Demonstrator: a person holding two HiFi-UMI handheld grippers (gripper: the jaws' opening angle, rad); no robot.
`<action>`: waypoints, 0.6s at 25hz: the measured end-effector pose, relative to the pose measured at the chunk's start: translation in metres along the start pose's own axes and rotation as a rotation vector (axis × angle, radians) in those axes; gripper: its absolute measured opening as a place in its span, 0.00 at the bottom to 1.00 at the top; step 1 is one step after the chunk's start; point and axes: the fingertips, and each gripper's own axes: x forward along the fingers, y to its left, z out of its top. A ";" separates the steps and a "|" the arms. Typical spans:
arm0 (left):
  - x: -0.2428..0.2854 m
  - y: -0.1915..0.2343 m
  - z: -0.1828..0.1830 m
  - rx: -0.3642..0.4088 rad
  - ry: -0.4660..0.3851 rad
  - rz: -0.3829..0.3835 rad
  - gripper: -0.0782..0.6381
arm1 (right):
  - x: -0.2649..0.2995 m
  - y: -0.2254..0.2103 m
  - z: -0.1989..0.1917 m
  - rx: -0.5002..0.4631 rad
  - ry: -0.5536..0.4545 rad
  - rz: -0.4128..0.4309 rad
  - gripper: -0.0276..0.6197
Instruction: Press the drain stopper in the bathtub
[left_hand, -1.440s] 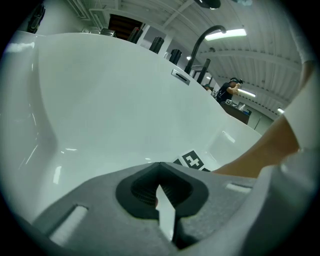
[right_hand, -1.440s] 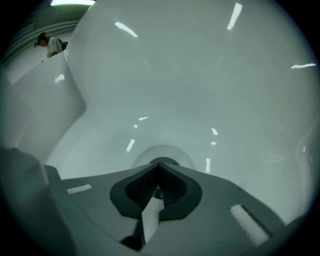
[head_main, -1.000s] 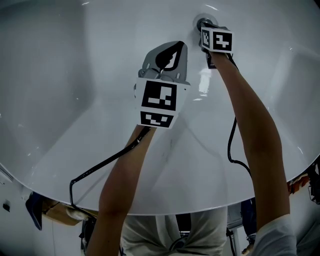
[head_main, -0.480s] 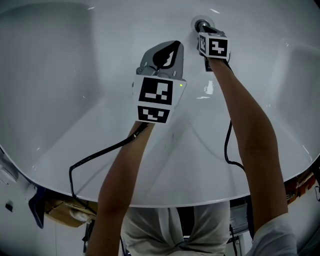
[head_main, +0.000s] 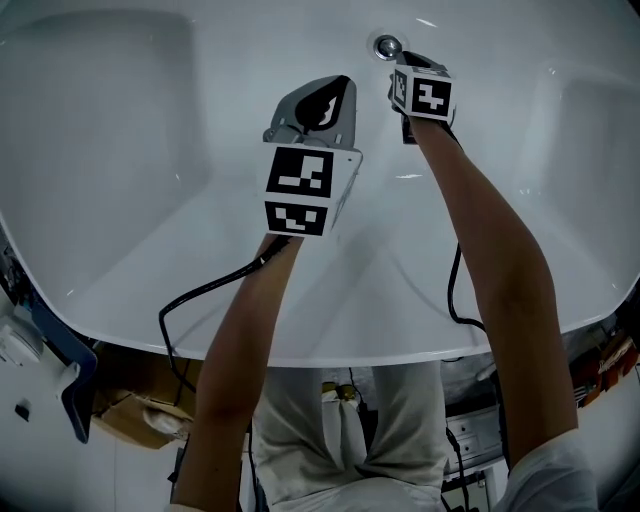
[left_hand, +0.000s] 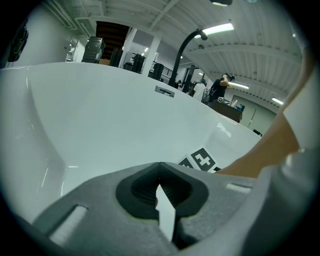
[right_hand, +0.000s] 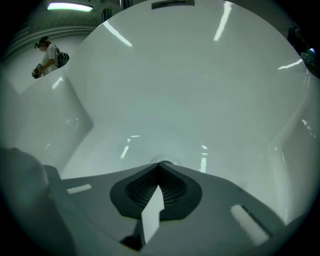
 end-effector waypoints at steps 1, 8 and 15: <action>-0.005 -0.003 0.005 -0.007 -0.002 0.002 0.11 | -0.009 0.001 0.005 0.004 -0.006 0.000 0.05; -0.048 -0.040 0.041 -0.006 -0.007 -0.024 0.11 | -0.082 0.009 0.047 -0.015 -0.064 0.034 0.05; -0.089 -0.071 0.074 0.023 -0.027 -0.046 0.11 | -0.150 0.012 0.069 -0.017 -0.122 0.062 0.05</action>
